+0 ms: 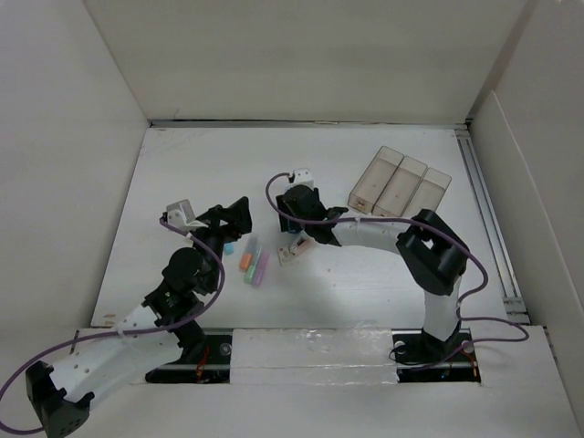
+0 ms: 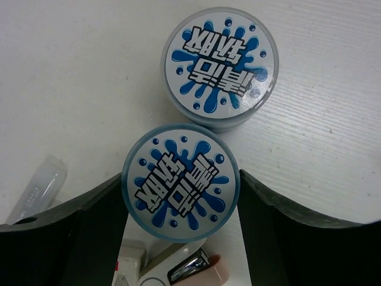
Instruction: Organize the desk
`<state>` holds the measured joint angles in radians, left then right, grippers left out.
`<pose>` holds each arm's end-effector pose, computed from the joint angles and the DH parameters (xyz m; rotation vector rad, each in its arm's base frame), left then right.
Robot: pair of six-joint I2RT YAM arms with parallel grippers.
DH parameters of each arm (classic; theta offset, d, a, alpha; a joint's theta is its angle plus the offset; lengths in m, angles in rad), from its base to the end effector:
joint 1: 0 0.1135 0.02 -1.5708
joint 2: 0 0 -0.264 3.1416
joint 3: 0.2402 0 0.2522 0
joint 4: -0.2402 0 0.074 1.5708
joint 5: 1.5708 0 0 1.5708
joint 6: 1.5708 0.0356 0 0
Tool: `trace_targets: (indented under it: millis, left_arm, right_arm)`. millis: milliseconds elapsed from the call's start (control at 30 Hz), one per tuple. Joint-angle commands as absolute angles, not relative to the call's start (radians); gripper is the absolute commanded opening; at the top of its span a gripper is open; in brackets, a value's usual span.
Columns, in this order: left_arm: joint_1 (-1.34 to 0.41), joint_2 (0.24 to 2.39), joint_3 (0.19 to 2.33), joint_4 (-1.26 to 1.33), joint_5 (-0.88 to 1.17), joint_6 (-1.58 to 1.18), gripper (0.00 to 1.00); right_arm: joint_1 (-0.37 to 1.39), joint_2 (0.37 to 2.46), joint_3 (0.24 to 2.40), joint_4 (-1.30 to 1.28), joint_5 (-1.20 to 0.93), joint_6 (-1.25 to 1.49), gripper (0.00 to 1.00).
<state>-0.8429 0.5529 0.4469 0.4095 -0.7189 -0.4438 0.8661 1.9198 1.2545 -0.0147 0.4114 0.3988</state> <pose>0.1116 -0.0900 0.3160 -0.3701 1.3207 -0.6299 0.2848 0.3130 0.1905 -0.2942 2.1762 0.2489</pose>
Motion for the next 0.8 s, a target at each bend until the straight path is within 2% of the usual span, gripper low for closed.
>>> trace_targets:
  millis: [0,167,300,500,767]
  left_arm:
    - [-0.841,0.56,0.442,0.448,-0.727,-0.445,0.76]
    - [-0.841,0.566,0.453,0.439,-0.723,-0.449,0.76]
    - [-0.841,0.574,0.448,0.448,-0.721,-0.446,0.76]
    - [-0.841,0.584,0.451,0.451,-0.716,-0.445,0.76]
    - [-0.841,0.584,0.456,0.44,-0.718,-0.449,0.77]
  right_arm:
    - [0.873,1.84,1.281,0.046,0.439,0.422,0.46]
    - [0.85,1.581,1.189,0.133,0.452,0.397,0.46]
    - [0.723,1.476,1.115,0.182,0.446,0.422,0.46]
    - [0.471,1.472,1.107,0.193,0.413,0.462,0.46]
    - [0.312,1.607,1.216,0.16,0.413,0.463,0.48]
